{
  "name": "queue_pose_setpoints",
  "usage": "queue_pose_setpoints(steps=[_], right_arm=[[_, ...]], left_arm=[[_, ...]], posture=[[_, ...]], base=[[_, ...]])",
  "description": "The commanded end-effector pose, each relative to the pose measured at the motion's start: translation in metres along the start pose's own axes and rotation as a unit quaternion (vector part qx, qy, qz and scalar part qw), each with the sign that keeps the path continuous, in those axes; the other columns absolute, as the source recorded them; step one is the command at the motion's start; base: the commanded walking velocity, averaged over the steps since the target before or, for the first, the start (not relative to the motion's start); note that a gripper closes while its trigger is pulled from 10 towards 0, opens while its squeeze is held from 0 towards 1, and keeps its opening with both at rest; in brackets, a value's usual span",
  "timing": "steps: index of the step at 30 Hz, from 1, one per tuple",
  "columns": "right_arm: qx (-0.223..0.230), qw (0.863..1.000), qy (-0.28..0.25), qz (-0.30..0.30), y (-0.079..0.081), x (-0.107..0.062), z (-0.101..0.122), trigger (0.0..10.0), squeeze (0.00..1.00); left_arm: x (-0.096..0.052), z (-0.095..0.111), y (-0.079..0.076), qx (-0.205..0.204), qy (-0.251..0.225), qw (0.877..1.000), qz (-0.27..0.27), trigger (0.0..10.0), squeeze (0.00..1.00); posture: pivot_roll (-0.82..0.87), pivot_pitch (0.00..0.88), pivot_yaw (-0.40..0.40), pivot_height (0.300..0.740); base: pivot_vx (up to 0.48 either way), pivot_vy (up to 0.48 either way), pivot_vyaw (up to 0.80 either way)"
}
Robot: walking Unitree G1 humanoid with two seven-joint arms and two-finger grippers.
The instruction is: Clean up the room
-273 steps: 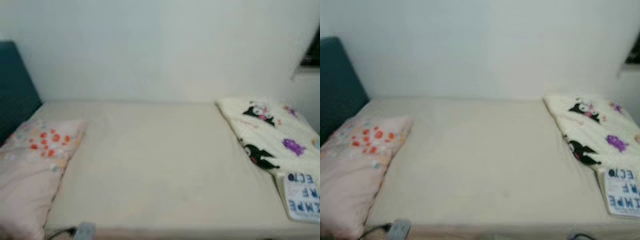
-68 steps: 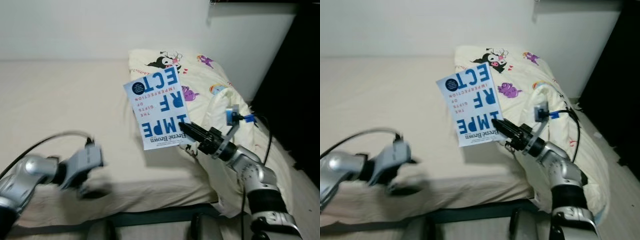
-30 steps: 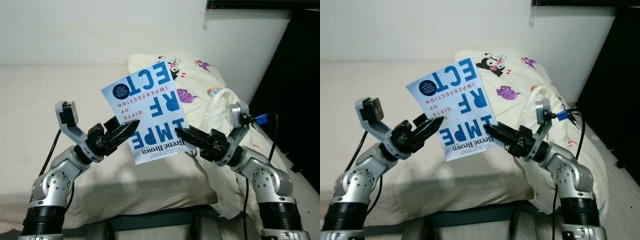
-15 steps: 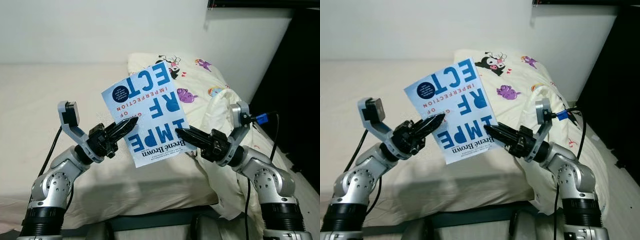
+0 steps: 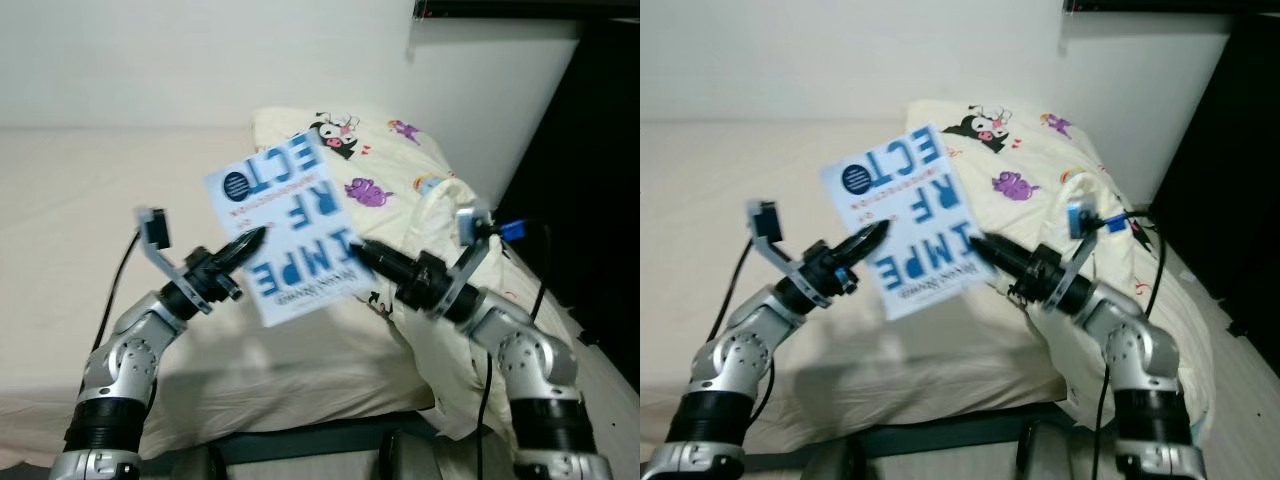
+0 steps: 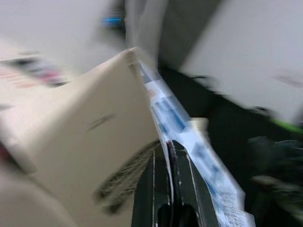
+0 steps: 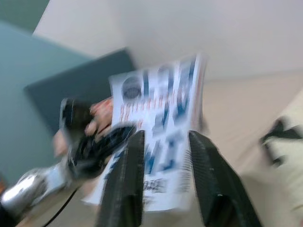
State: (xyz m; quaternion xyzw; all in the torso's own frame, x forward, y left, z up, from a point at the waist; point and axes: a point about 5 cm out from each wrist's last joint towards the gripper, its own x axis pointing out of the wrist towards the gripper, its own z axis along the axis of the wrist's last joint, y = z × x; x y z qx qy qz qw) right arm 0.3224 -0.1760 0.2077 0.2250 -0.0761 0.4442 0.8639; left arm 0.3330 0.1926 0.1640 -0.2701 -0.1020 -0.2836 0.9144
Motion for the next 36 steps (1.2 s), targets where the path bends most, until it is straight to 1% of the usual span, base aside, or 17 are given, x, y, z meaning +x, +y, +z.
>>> queue_pose_setpoints(steps=[1,3,6,10,11,15,17,19,21,22,23,24,27,28,29,31,36], right_arm=[[-0.004,0.999,-0.02,-0.036,-0.008,-0.005,0.005,10.0,1.0],[-0.012,0.998,-0.028,-0.052,-0.011,-0.008,0.009,10.0,1.0],[-0.055,0.985,-0.063,-0.149,-0.029,-0.028,0.032,10.0,1.0],[-0.095,0.974,-0.06,-0.196,-0.036,-0.039,0.042,10.0,1.0],[-0.121,0.961,-0.066,-0.241,-0.043,-0.053,0.052,10.0,1.0],[-0.134,0.948,-0.072,-0.279,-0.05,-0.065,0.057,10.0,1.0],[-0.141,0.932,-0.08,-0.324,-0.058,-0.077,0.06,10.0,1.0],[-0.141,0.932,-0.08,-0.324,-0.058,-0.077,0.06,10.0,1.0],[-0.146,0.918,-0.08,-0.36,-0.063,-0.086,0.061,10.0,1.0],[-0.145,0.912,-0.081,-0.376,-0.065,-0.091,0.06,10.0,0.59],[-0.145,0.912,-0.081,-0.376,-0.065,-0.091,0.06,10.0,0.59],[-0.143,0.902,-0.079,-0.399,-0.069,-0.099,0.06,10.0,0.0],[-0.131,0.888,-0.071,-0.435,-0.078,-0.114,0.055,10.0,0.0],[-0.117,0.881,-0.065,-0.453,-0.083,-0.122,0.05,10.0,0.0],[-0.117,0.881,-0.065,-0.453,-0.083,-0.122,0.05,10.0,0.0],[-0.09,0.88,-0.062,-0.462,-0.088,-0.13,0.041,10.0,0.0],[-0.074,0.88,-0.061,-0.465,-0.091,-0.132,0.035,10.0,0.0]], left_arm=[[-0.003,0.011,0.018,0.029,-0.03,0.996,0.082,0.0,0.0],[-0.006,0.015,0.024,0.035,-0.039,0.992,0.111,0.0,0.0],[-0.014,0.039,0.042,0.074,-0.08,0.975,0.196,0.0,0.0],[-0.013,0.048,0.042,0.078,-0.097,0.973,0.193,0.0,0.0],[-0.007,0.054,0.034,0.069,-0.113,0.979,0.156,0.0,0.0],[-0.001,0.057,0.025,0.057,-0.125,0.984,0.112,0.0,0.0],[0.005,0.057,0.014,0.049,-0.13,0.988,0.07,0.0,0.0],[0.005,0.057,0.014,0.049,-0.13,0.988,0.07,0.0,0.0],[0.008,0.056,0.007,0.044,-0.131,0.989,0.045,0.0,0.0],[0.009,0.056,0.005,0.045,-0.131,0.99,0.039,0.0,0.0],[0.009,0.056,0.005,0.045,-0.131,0.99,0.039,0.0,0.0],[0.009,0.058,0.003,0.047,-0.133,0.989,0.037,0.0,0.0],[0.008,0.066,0.003,0.058,-0.138,0.988,0.044,0.0,0.0],[0.007,0.072,0.007,0.08,-0.13,0.986,0.074,0.0,0.0],[0.007,0.072,0.007,0.08,-0.13,0.986,0.074,0.0,0.0],[0.001,0.084,0.018,0.11,-0.131,0.976,0.136,0.0,0.0],[-0.008,0.095,0.025,0.128,-0.138,0.966,0.179,0.0,0.0]], posture=[[0.02,0.0,-0.035,0.492],[0.02,0.0,-0.035,0.492],[0.01,0.0,-0.034,0.492],[0.01,0.0,-0.034,0.492],[0.01,0.0,-0.033,0.492],[0.01,0.0,-0.029,0.492],[0.01,0.0,-0.028,0.492],[0.01,0.0,-0.028,0.492],[0.01,0.001,-0.02,0.492],[0.02,0.011,-0.017,0.492],[0.02,0.011,-0.017,0.492],[0.02,0.02,-0.014,0.492],[0.03,0.039,-0.008,0.492],[0.05,0.067,-0.002,0.492],[0.05,0.067,-0.002,0.492],[0.07,0.099,0.006,0.492],[0.08,0.125,0.009,0.492]], base=[[0.0,0.0,0.0],[0.0,0.0,0.0],[0.0,0.0,0.0],[0.0,0.0,0.0],[0.0,0.0,0.0],[0.0,0.0,0.0],[0.0,0.0,0.0],[0.0,0.0,0.0],[0.0,0.0,0.0],[0.0,0.0,0.0],[0.0,0.0,0.0],[0.0,0.0,0.0],[0.0,0.0,0.0],[0.0,0.0,0.0],[0.0,0.0,0.0],[0.0,0.0,0.0],[0.0,0.0,0.0]])
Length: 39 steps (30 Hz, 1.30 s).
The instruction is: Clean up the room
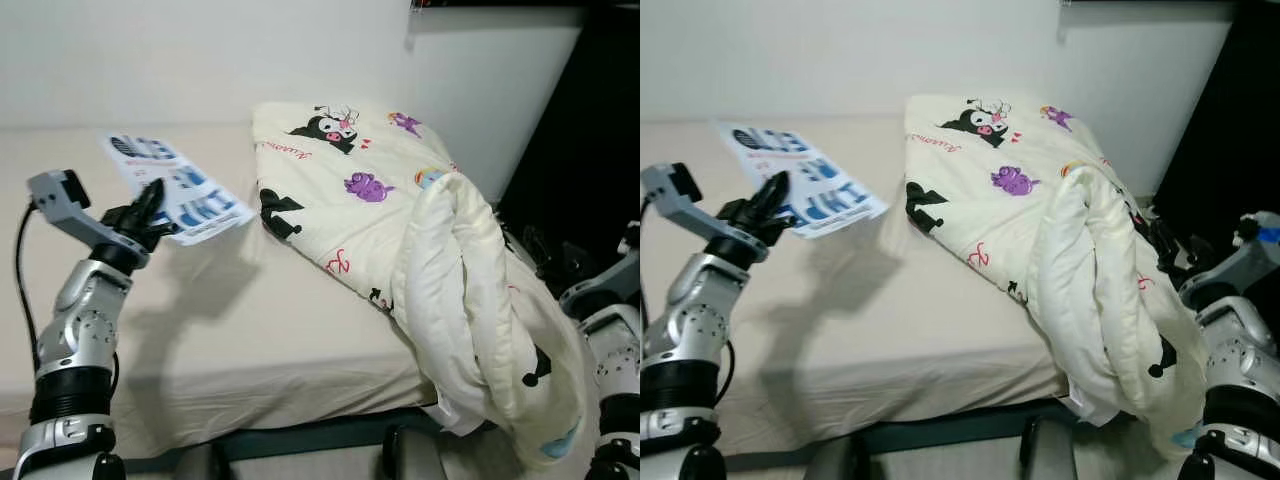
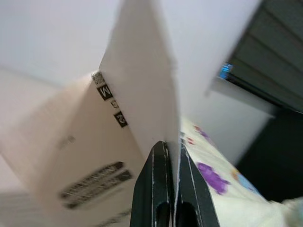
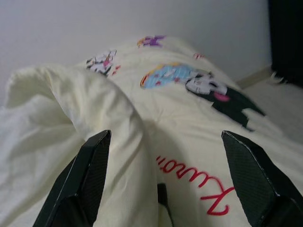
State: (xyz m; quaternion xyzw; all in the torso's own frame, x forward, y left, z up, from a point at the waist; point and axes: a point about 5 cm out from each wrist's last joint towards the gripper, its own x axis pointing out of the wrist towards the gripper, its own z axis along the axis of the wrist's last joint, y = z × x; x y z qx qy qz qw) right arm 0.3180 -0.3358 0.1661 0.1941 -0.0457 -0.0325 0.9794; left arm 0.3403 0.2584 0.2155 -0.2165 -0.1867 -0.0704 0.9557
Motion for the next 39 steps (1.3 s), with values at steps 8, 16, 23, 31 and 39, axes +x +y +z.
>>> queue_pose_setpoints(steps=[8,16,23,31,39], right_arm=[[-0.027,0.999,0.019,0.01,0.002,0.009,-0.001,10.0,0.0],[-0.086,0.991,0.085,0.057,0.014,0.02,-0.008,10.0,0.0],[-0.114,0.98,0.105,0.123,0.025,0.023,-0.007,0.0,0.0],[-0.148,0.967,0.133,0.161,0.028,0.023,-0.008,0.0,0.0],[-0.136,0.95,0.121,0.252,0.05,0.026,0.001,0.0,0.0]], left_arm=[[-0.004,0.045,0.012,0.051,-0.043,0.997,0.049,10.0,0.0],[-0.006,0.042,0.005,0.073,-0.023,0.996,0.047,10.0,0.0],[-0.01,0.039,0.007,0.071,-0.016,0.996,0.057,10.0,0.0],[-0.009,0.032,0.004,0.063,-0.013,0.996,0.057,10.0,0.0],[-0.006,0.036,0.004,0.073,-0.029,0.995,0.067,10.0,0.0]], posture=[[0.1,0.21,0.012,0.492],[0.11,0.248,0.013,0.492],[0.11,0.237,0.003,0.492],[0.09,0.206,-0.009,0.492],[0.08,0.178,-0.027,0.492]], base=[[0.0,0.0,0.0],[0.0,0.0,0.0],[0.0,0.0,0.0],[0.0,0.0,0.0],[0.0,0.0,0.0]])
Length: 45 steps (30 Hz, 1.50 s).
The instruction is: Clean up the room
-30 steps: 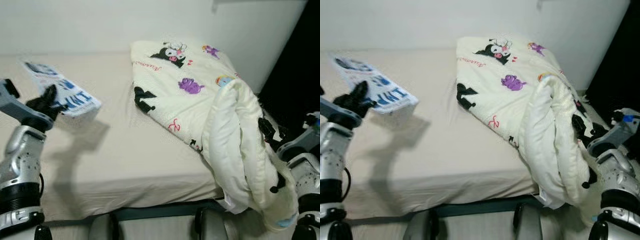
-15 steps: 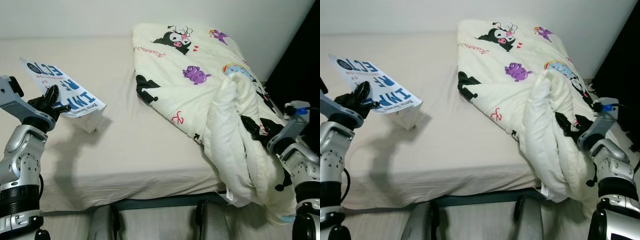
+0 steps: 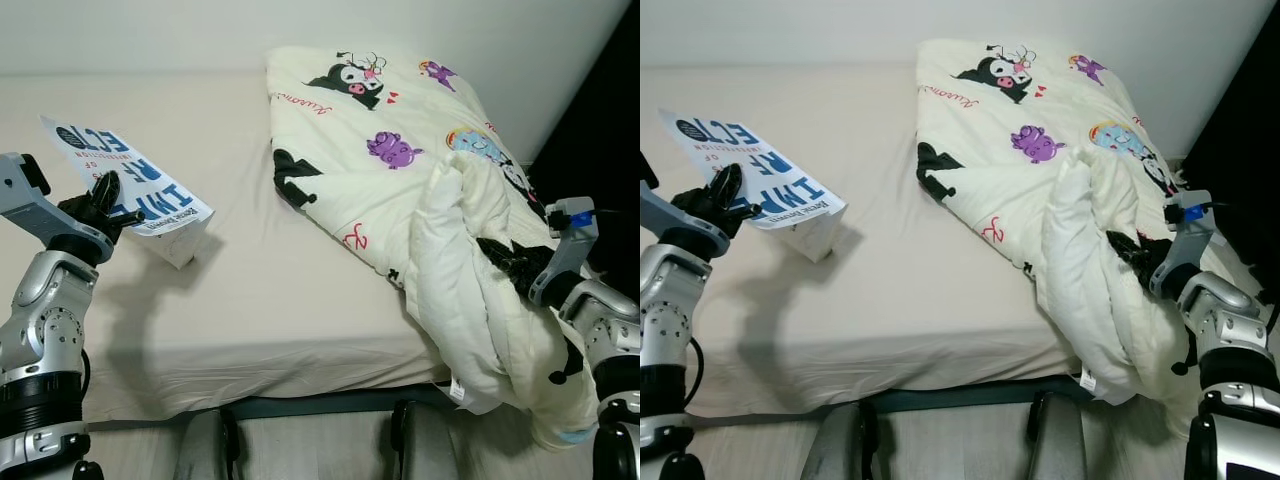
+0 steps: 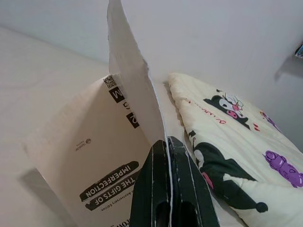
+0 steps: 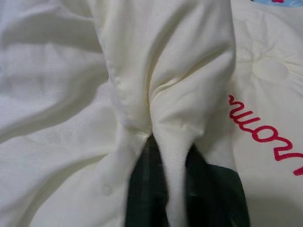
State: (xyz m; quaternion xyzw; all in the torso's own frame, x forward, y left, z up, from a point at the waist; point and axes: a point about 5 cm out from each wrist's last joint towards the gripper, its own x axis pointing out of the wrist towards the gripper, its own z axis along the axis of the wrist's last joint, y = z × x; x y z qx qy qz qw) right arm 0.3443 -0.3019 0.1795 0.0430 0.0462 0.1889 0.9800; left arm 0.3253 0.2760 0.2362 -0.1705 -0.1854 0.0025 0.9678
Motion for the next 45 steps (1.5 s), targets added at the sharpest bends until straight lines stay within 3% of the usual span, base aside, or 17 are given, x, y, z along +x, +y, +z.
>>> queue_pose_setpoints(steps=[1,5,8,12,15,17,18,27,28,31,32,33,34,39,41,42,45], right_arm=[[0.001,0.996,-0.025,0.085,0.018,0.008,0.014,0.0,0.0],[0.006,0.99,-0.032,0.134,0.031,0.011,0.017,0.0,0.0],[0.015,0.954,-0.007,0.298,0.081,0.018,0.011,0.0,0.0],[0.018,0.937,0.007,0.349,0.099,0.019,0.006,0.0,0.0],[0.009,0.889,0.087,0.45,0.138,0.016,-0.028,0.0,0.0],[0.009,0.889,0.087,0.45,0.138,0.016,-0.028,0.0,0.0],[0.005,0.845,0.165,0.509,0.162,0.004,-0.062,0.0,0.0],[-0.061,0.797,0.314,0.512,0.161,-0.024,-0.105,0.0,0.0],[-0.081,0.801,0.322,0.498,0.157,-0.024,-0.108,4.1,0.0],[-0.094,0.804,0.326,0.489,0.154,-0.023,-0.11,4.1,0.0],[-0.104,0.819,0.318,0.466,0.151,-0.017,-0.11,10.0,0.0],[-0.105,0.839,0.301,0.441,0.148,-0.01,-0.106,10.0,0.24],[-0.099,0.852,0.288,0.426,0.147,-0.005,-0.103,10.0,1.0],[-0.063,0.849,0.281,0.443,0.155,-0.01,-0.103,10.0,1.0],[-0.048,0.835,0.291,0.465,0.16,-0.018,-0.107,10.0,1.0],[-0.028,0.805,0.311,0.505,0.167,-0.036,-0.11,10.0,1.0],[-0.017,0.794,0.309,0.523,0.171,-0.042,-0.108,10.0,1.0]], left_arm=[[0.002,0.009,0.0,0.019,-0.026,0.999,0.011,10.0,0.0],[0.003,0.013,0.0,0.028,-0.033,0.999,0.016,10.0,0.0],[0.009,0.025,-0.003,0.052,-0.055,0.997,0.024,10.0,0.0],[0.01,0.028,-0.005,0.06,-0.061,0.996,0.025,10.0,0.0],[0.01,0.028,-0.006,0.064,-0.062,0.996,0.025,10.0,0.0],[0.01,0.028,-0.006,0.064,-0.062,0.996,0.025,10.0,0.0],[0.009,0.024,-0.009,0.069,-0.058,0.996,0.023,10.0,0.0],[0.006,0.012,-0.016,0.064,-0.043,0.997,0.015,10.0,0.0],[0.006,0.01,-0.019,0.061,-0.042,0.997,0.01,10.0,0.0],[0.006,0.008,-0.022,0.06,-0.041,0.997,0.007,10.0,0.0],[0.006,0.006,-0.025,0.057,-0.039,0.998,0.002,10.0,0.0],[0.006,0.003,-0.028,0.055,-0.037,0.998,-0.003,10.0,0.0],[0.005,0.0,-0.031,0.054,-0.034,0.998,-0.007,10.0,0.0],[0.005,-0.005,-0.037,0.054,-0.03,0.998,-0.016,10.0,0.0],[0.006,-0.005,-0.039,0.055,-0.031,0.998,-0.02,10.0,0.0],[0.009,-0.003,-0.042,0.061,-0.036,0.997,-0.033,10.0,0.0],[0.01,-0.001,-0.045,0.066,-0.04,0.996,-0.044,10.0,0.0]], posture=[[0.08,0.178,-0.027,0.492],[0.08,0.17,-0.034,0.492],[0.08,0.158,-0.043,0.492],[0.08,0.158,-0.043,0.492],[0.09,0.147,-0.046,0.492],[0.09,0.147,-0.046,0.492],[0.09,0.146,-0.047,0.492],[0.08,0.146,-0.054,0.492],[0.08,0.146,-0.054,0.492],[0.08,0.146,-0.054,0.492],[0.07,0.145,-0.056,0.492],[0.07,0.145,-0.056,0.492],[0.07,0.145,-0.056,0.492],[0.06,0.137,-0.055,0.492],[0.06,0.134,-0.057,0.492],[0.05,0.121,-0.059,0.492],[0.05,0.115,-0.059,0.492]], base=[[0.0,0.0,0.0],[0.0,0.0,0.0],[0.0,0.0,0.0],[0.0,0.0,0.0],[0.0,0.0,0.0],[0.0,0.0,0.0],[0.0,0.0,0.0],[0.0,0.0,0.0],[0.0,0.0,0.0],[0.0,0.0,0.0],[0.0,0.0,0.0],[0.0,0.0,0.0],[0.0,0.0,0.0],[0.0,0.0,0.0],[0.0,0.0,0.0],[0.0,0.0,0.0],[0.0,0.0,0.0]])
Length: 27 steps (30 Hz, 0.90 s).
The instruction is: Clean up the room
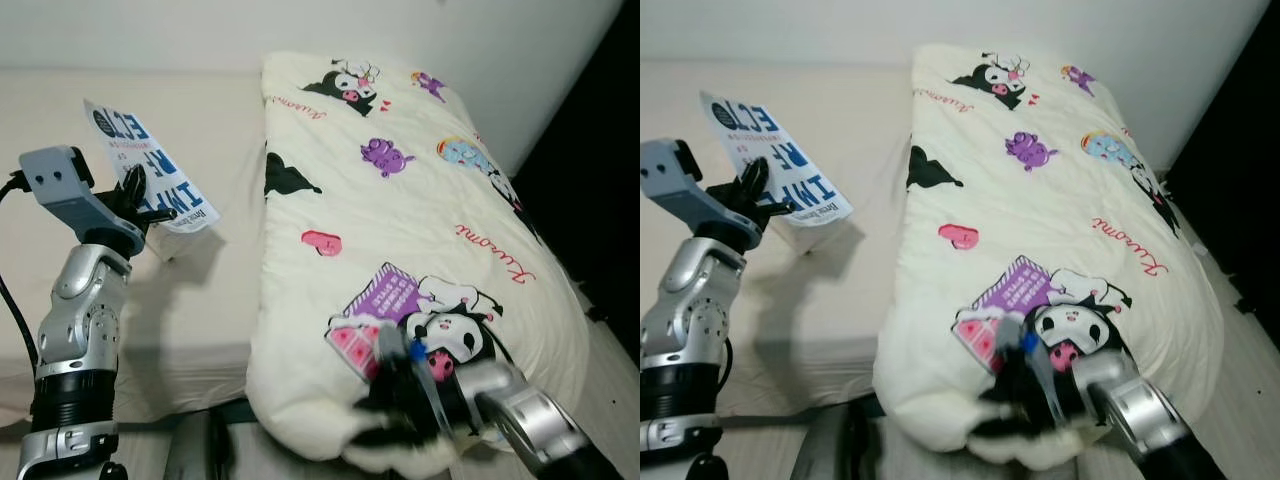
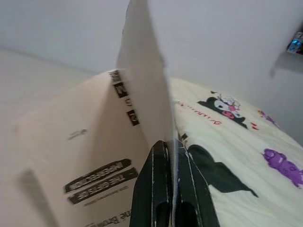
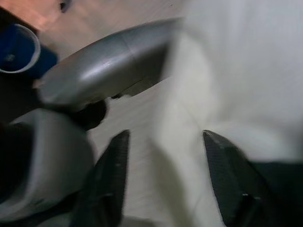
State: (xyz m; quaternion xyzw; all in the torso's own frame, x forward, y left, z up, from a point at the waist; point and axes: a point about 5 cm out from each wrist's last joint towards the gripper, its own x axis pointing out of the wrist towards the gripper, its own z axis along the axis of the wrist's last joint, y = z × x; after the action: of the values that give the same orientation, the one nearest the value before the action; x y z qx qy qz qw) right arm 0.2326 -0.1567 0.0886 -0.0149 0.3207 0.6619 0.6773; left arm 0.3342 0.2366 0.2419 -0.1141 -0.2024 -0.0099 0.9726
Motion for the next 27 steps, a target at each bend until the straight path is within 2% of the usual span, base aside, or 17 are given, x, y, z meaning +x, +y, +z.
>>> queue_pose_setpoints(steps=[1,3,9,10,12,13,14,16,17,19,20,21,22,23,25,26,27], right_arm=[[-0.012,0.998,-0.027,0.047,0.014,0.001,0.013,10.0,1.0],[-0.024,0.993,-0.08,0.085,0.029,-0.004,0.032,10.0,1.0],[-0.065,0.984,-0.13,0.106,0.047,-0.013,0.057,10.0,1.0],[-0.086,0.97,-0.2,0.108,0.055,-0.026,0.079,10.0,1.0],[-0.086,0.97,-0.2,0.108,0.055,-0.026,0.079,10.0,1.0],[-0.101,0.957,-0.256,0.092,0.055,-0.038,0.096,10.0,1.0],[-0.101,0.957,-0.256,0.092,0.055,-0.038,0.096,10.0,1.0],[-0.124,0.921,-0.37,0.003,0.041,-0.068,0.124,10.0,1.0],[-0.124,0.921,-0.37,0.003,0.041,-0.068,0.124,10.0,1.0],[-0.121,0.873,-0.452,-0.136,0.019,-0.099,0.143,10.0,1.0],[-0.121,0.873,-0.452,-0.136,0.019,-0.099,0.143,10.0,1.0],[-0.109,0.852,-0.476,-0.186,0.01,-0.11,0.148,10.0,0.94],[-0.101,0.835,-0.493,-0.222,0.004,-0.117,0.151,10.0,0.56],[-0.093,0.822,-0.508,-0.242,0.0,-0.122,0.153,10.0,0.03],[-0.087,0.813,-0.518,-0.251,-0.001,-0.124,0.155,10.0,0.0],[-0.087,0.813,-0.518,-0.251,-0.001,-0.124,0.155,10.0,0.0],[-0.085,0.808,-0.524,-0.256,-0.001,-0.125,0.157,10.0,0.0]], left_arm=[[0.006,0.015,-0.007,0.017,-0.035,0.999,-0.03,10.0,0.0],[0.012,0.024,-0.009,0.023,-0.049,0.997,-0.048,10.0,0.0],[0.022,0.039,-0.011,0.025,-0.075,0.995,-0.062,10.0,0.0],[0.027,0.046,-0.013,0.021,-0.089,0.993,-0.069,10.0,0.0],[0.027,0.046,-0.013,0.021,-0.089,0.993,-0.069,10.0,0.0],[0.028,0.048,-0.016,0.016,-0.095,0.992,-0.075,10.0,0.0],[0.028,0.048,-0.016,0.016,-0.095,0.992,-0.075,10.0,0.0],[0.031,0.051,-0.021,0.008,-0.105,0.99,-0.09,10.0,0.0],[0.031,0.051,-0.021,0.008,-0.105,0.99,-0.09,10.0,0.0],[0.028,0.052,-0.034,-0.01,-0.116,0.984,-0.134,10.0,0.0],[0.028,0.052,-0.034,-0.01,-0.116,0.984,-0.134,10.0,0.0],[0.026,0.053,-0.043,-0.022,-0.122,0.979,-0.161,10.0,0.0],[0.023,0.054,-0.052,-0.034,-0.127,0.973,-0.192,10.0,0.0],[0.019,0.055,-0.063,-0.05,-0.133,0.963,-0.23,10.0,0.0],[0.015,0.056,-0.072,-0.063,-0.136,0.953,-0.264,10.0,0.0],[0.015,0.056,-0.072,-0.063,-0.136,0.953,-0.264,10.0,0.0],[0.01,0.057,-0.08,-0.073,-0.138,0.942,-0.297,10.0,0.0]], posture=[[0.04,0.104,-0.059,0.492],[0.03,0.096,-0.056,0.492],[0.02,0.075,-0.048,0.492],[0.01,0.06,-0.044,0.492],[0.01,0.06,-0.044,0.492],[0.01,0.053,-0.041,0.492],[0.01,0.053,-0.041,0.492],[0.0,0.043,-0.04,0.492],[0.0,0.043,-0.04,0.492],[0.01,0.029,-0.038,0.492],[0.01,0.029,-0.038,0.492],[0.01,0.025,-0.039,0.492],[0.01,0.02,-0.042,0.492],[0.01,0.017,-0.044,0.492],[0.01,0.016,-0.045,0.492],[0.01,0.016,-0.045,0.492],[0.01,0.012,-0.05,0.492]], base=[[0.0,0.0,0.0],[0.0,0.0,0.0],[0.0,0.0,0.0],[0.0,0.0,0.0],[0.0,0.0,0.0],[0.0,0.0,0.0],[0.0,0.0,0.0],[0.0,0.0,0.0],[0.0,0.0,0.0],[0.0,0.0,0.0],[0.0,0.0,0.0],[0.0,0.0,0.0],[0.0,0.0,0.0],[0.0,0.0,0.0],[0.0,0.0,0.0],[0.0,0.0,0.0],[0.0,0.0,0.0]])
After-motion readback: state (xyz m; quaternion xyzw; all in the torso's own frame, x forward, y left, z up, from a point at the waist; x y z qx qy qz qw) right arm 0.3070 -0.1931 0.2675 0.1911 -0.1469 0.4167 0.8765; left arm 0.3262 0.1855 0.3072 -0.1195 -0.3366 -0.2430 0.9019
